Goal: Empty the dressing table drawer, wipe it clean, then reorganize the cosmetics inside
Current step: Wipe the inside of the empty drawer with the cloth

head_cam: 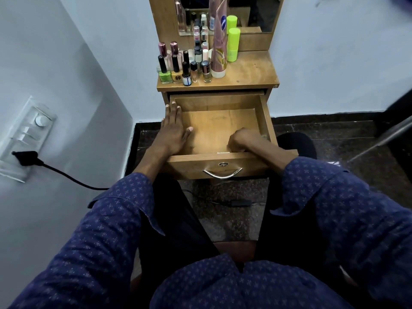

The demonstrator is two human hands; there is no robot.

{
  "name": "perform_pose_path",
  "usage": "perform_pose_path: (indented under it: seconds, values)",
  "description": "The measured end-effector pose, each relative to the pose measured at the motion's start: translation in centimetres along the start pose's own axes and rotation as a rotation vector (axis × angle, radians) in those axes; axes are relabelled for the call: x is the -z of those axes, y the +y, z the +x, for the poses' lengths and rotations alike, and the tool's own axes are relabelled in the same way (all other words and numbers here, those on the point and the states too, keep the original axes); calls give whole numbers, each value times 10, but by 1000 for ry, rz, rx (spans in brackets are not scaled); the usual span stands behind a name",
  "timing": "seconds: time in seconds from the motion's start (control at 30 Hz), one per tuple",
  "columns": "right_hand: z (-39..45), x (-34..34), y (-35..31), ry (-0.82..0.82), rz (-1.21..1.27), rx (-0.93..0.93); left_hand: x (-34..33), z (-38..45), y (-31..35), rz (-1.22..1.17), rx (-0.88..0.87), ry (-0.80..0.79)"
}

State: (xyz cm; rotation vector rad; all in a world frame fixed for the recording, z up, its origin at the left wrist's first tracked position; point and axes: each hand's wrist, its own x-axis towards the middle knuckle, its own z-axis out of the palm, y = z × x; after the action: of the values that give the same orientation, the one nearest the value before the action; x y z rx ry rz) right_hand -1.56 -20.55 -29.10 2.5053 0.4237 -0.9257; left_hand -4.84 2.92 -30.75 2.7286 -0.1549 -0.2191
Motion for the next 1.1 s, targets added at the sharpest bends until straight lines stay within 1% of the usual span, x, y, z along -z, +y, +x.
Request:
perform_pose_path:
  seconds: [0.1, 0.17, 0.23, 0.37, 0.43, 0.5, 0.57, 0.6, 0.67, 0.73, 0.77, 0.8, 0.87, 0.93, 1.03, 1.1]
  values:
    - [-10, 17, 28, -164, 223, 101, -1, 1, 1, 12, -1, 2]
    - [-11, 19, 41, -225, 366, 163, 0, 1, 2, 2, -4, -1]
    - [-8, 19, 37, -230, 444, 233, 0, 1, 2, 3, 0, 12]
    - [-3, 18, 18, -136, 458, 323, -1, 1, 4, -12, 9, 8]
    - [-11, 15, 9, -163, 630, 401, -1, 1, 3, -11, 14, 5]
    - [-23, 11, -4, -198, 721, 486, -1, 3, 1, -19, 9, -4]
    - [-31, 15, -12, -206, 628, 520, -1, 3, 1, -3, -1, 5]
    - [-30, 20, -11, -220, 574, 496, 0, 2, 1, -5, -5, 4]
    - [-38, 28, 4, -266, 464, 322, 1, -1, 3, -22, -9, -10]
    - [-45, 32, 25, -283, 257, 134, 2, -2, 1, -12, -14, 2]
    - [-45, 30, 33, -265, 177, 73, 3, -2, 0, -21, -10, -2]
    - [-48, 29, 36, -247, 129, 51, 4, -1, -1, -36, -9, -7]
    - [-50, 30, 33, -285, 132, 64, 3, -2, 0, -45, -5, -1]
    - [-48, 27, 33, -313, 233, 119, 3, -3, 3, -56, 1, -2]
    - [-27, 18, 27, -232, 457, 292, 5, -2, 6, -73, 29, 1]
    - [-25, 17, 1, -197, 557, 436, 5, -3, 8, -96, 28, 2]
